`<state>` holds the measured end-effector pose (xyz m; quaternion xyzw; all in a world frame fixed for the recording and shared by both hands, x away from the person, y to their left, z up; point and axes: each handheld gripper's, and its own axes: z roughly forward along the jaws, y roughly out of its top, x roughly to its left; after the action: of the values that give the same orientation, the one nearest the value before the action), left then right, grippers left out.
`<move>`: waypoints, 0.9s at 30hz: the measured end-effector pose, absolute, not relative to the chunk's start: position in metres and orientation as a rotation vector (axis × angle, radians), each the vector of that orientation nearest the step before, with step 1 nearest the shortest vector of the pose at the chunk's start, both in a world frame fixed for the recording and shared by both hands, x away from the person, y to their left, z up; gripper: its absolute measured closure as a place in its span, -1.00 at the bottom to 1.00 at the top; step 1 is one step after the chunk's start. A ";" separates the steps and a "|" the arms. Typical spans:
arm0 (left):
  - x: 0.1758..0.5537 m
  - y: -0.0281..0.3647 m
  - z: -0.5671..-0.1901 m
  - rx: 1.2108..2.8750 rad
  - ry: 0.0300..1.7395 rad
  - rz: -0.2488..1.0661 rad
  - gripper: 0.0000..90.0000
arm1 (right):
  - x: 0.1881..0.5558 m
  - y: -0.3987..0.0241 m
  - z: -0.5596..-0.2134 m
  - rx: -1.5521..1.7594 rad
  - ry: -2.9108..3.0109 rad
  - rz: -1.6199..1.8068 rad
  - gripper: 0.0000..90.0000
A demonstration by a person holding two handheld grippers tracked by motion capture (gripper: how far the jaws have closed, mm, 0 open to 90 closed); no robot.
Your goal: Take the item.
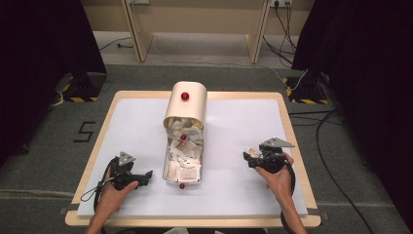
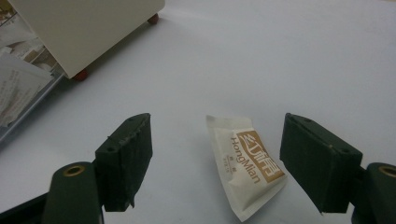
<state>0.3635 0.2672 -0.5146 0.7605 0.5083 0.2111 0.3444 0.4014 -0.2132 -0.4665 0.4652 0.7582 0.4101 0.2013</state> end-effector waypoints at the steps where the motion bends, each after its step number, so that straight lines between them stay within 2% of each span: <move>1: 0.363 0.267 -0.515 1.975 1.321 0.548 -1.00 | 0.400 -0.214 -0.467 1.295 2.116 1.146 -0.42; 27: 0.363 0.267 -0.515 1.977 1.320 0.548 -1.00 | 0.366 -0.227 -0.480 1.280 2.144 1.084 -0.42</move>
<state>0.3634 0.2671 -0.5145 0.7609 0.5081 0.2110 0.3441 0.3659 -0.2274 -0.4800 0.4599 0.7704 0.3894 0.2081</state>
